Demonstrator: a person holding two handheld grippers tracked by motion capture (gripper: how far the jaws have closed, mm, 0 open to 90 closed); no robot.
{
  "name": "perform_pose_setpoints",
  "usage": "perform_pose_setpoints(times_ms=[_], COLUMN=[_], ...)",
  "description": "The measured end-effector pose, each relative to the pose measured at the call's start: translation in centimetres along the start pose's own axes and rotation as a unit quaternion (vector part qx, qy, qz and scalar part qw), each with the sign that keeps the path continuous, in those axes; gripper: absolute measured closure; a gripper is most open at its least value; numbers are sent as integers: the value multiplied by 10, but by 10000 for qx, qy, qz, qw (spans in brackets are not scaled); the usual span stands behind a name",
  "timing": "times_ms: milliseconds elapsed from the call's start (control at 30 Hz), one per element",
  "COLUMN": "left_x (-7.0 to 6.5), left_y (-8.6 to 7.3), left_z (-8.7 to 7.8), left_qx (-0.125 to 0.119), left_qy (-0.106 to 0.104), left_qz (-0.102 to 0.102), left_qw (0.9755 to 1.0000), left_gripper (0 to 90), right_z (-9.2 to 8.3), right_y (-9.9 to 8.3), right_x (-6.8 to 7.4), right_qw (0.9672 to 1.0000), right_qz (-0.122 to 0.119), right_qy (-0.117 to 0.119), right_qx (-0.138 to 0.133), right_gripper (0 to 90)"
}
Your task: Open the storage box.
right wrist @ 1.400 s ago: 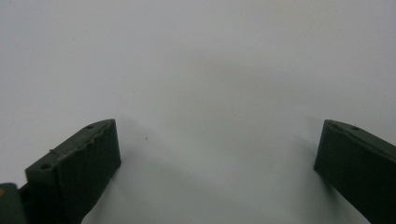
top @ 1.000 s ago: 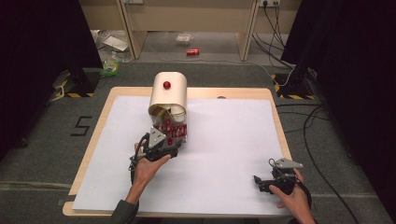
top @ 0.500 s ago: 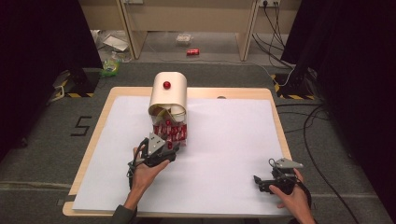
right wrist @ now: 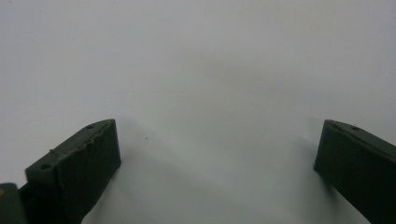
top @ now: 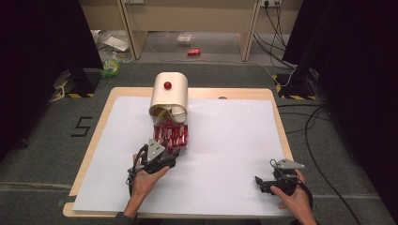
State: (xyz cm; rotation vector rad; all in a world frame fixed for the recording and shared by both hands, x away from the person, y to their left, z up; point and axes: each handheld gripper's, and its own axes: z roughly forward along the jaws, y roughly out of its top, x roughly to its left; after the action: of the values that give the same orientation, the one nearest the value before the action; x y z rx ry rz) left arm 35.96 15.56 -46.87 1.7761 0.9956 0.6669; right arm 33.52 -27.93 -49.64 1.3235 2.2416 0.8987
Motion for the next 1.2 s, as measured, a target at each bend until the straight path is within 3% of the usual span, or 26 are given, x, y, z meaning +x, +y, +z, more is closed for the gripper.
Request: perform_pose_setpoints(times_ms=[600, 1200], left_x=[-9, -10], left_y=[-16, -15], left_z=[-11, -20], left_qx=[116, 287], left_qy=[-81, -188], left_qz=[-36, 30], left_qw=[9999, 9994], left_gripper=[415, 402], right_z=[0, 0], right_y=[0, 0], right_x=[0, 0], right_qw=[10000, 10000], right_qz=[1, 5], right_qy=[0, 6], right_qx=[-1, 4], right_gripper=[6, 6])
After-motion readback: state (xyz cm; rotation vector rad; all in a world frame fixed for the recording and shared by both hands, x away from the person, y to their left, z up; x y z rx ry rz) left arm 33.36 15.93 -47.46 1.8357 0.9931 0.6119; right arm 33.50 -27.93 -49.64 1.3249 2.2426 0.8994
